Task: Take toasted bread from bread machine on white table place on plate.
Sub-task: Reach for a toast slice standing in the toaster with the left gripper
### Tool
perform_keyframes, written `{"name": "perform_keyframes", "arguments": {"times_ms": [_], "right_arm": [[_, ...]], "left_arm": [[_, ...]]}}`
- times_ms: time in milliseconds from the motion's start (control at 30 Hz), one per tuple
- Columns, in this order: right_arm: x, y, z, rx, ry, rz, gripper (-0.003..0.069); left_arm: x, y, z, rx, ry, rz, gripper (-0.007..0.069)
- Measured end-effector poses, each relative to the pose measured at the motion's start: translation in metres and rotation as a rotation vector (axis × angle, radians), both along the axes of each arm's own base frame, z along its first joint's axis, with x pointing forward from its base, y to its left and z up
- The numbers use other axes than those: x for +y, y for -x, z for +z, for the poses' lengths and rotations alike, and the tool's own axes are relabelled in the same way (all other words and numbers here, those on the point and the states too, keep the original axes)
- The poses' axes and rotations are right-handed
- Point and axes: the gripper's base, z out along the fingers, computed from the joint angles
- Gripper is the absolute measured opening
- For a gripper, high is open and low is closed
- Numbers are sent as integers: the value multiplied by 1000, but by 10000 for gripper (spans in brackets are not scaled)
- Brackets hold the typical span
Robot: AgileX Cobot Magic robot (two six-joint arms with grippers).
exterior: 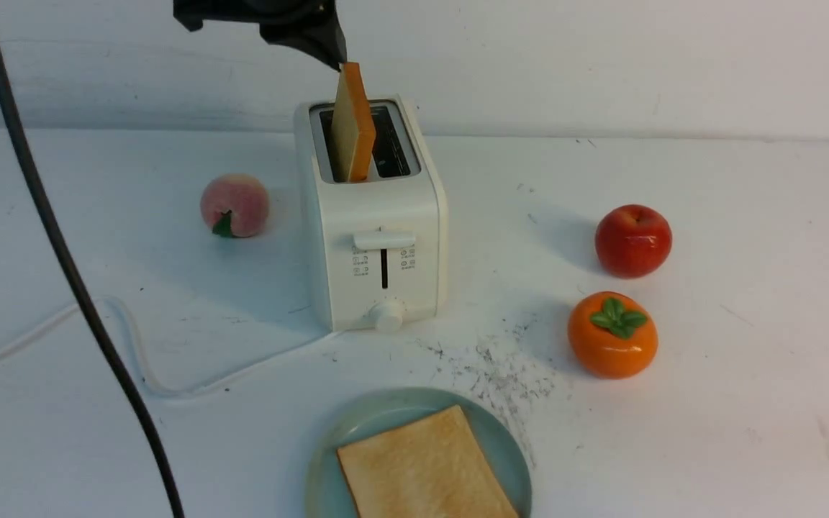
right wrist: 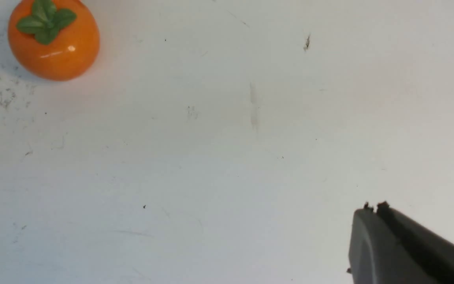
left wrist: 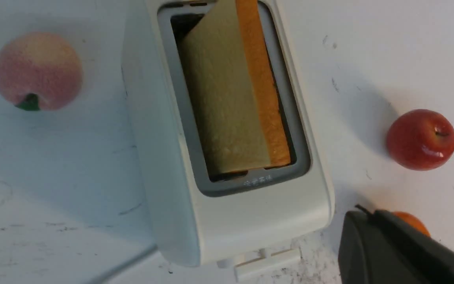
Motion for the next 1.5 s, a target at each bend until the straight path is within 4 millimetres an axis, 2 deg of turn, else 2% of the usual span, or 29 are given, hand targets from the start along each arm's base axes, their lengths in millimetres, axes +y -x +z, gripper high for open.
{"name": "perform_keyframes", "arguments": {"times_ms": [167, 300, 467, 600, 633, 667, 767, 1033, 1500], "right_arm": [[2, -1, -5, 4, -25, 7, -8], [3, -2, -10, 8, -29, 11, -5], [4, -4, -12, -5, -35, 16, -1], [4, -5, -11, -15, -36, 19, 2], [4, -5, -11, -15, -36, 19, 1], [4, -5, -11, -16, -36, 19, 3], [4, -5, -11, -17, -37, 19, 6], [4, -5, -11, -19, -37, 19, 12], [4, -5, -11, -19, -37, 19, 22]], "left_arm": [[-31, 2, -17, 29, -33, -31, -11], [-31, -6, -28, 12, -116, -1, 29], [-27, -24, -49, 6, -226, 78, 178], [-28, -32, -63, 22, -256, 97, 337], [-28, -32, -63, 23, -256, 96, 343], [-29, -33, -66, 28, -258, 98, 391], [-30, -35, -69, 32, -263, 98, 433], [-36, -46, -77, -31, -248, 86, 440], [-39, -70, -105, -116, -357, 92, 346]]}}
